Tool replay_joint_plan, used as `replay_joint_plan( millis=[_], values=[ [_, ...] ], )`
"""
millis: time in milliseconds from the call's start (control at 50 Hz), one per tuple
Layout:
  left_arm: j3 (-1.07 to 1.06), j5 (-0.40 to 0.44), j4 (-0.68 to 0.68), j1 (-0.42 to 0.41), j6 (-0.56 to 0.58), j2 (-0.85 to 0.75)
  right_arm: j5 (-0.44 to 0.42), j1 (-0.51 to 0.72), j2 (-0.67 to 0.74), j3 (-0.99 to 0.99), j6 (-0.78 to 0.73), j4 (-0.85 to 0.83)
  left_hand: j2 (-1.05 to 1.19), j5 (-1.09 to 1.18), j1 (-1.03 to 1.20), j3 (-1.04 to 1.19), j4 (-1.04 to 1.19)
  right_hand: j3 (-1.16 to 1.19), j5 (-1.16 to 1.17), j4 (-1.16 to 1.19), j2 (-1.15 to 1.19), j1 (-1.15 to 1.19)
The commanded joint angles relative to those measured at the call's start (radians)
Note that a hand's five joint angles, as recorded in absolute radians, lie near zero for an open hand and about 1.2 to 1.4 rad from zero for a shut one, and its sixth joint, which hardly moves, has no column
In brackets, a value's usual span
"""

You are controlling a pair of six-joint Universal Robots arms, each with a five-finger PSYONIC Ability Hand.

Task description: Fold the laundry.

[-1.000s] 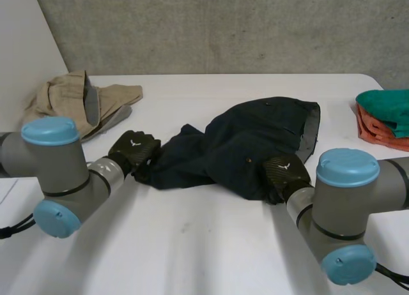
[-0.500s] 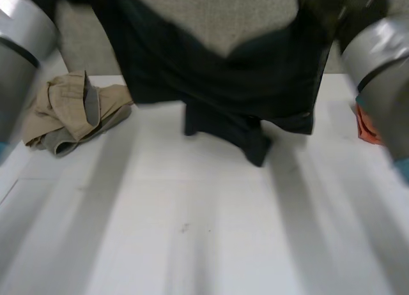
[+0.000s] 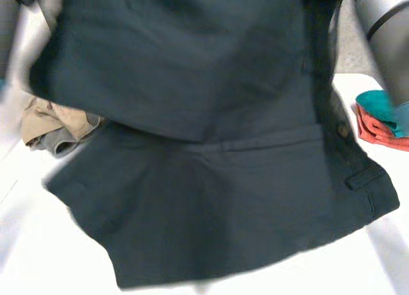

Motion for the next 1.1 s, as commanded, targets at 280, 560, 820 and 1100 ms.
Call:
replay_joint_plan(
  millis=[280, 560, 820, 1100],
  values=[
    [0.45, -0.001, 0.184, -0.02, 0.225, -0.759, 0.08, -0.037, 0.598, -0.088, 0.069, -0.471, 0.009, 0.046, 0.06, 0.013, 0.004, -0.494, -0.462, -0.502, -0.475, -0.414],
    [0.236, -0.021, 0.183, -0.052, 0.13, -0.528, -0.02, -0.055, 0.359, -0.056, -0.001, -0.299, -1.022, -0.984, -0.97, -1.017, -1.026, -1.014, -0.982, -1.022, -0.994, -0.934],
    [-0.465, -0.038, -0.096, -0.098, 0.135, 0.038, -0.327, -0.199, -0.05, 0.366, -0.259, 0.141, -0.918, -0.881, -0.867, -0.914, -0.923, -1.014, -0.982, -1.022, -0.994, -0.934],
    [-1.021, -0.006, -0.25, -0.161, 0.132, 0.18, -0.526, -0.379, -0.13, 0.889, -0.457, 0.131, -0.833, -0.795, -0.782, -0.828, -0.838, -0.777, -0.746, -0.786, -0.758, -0.697]
  ],
)
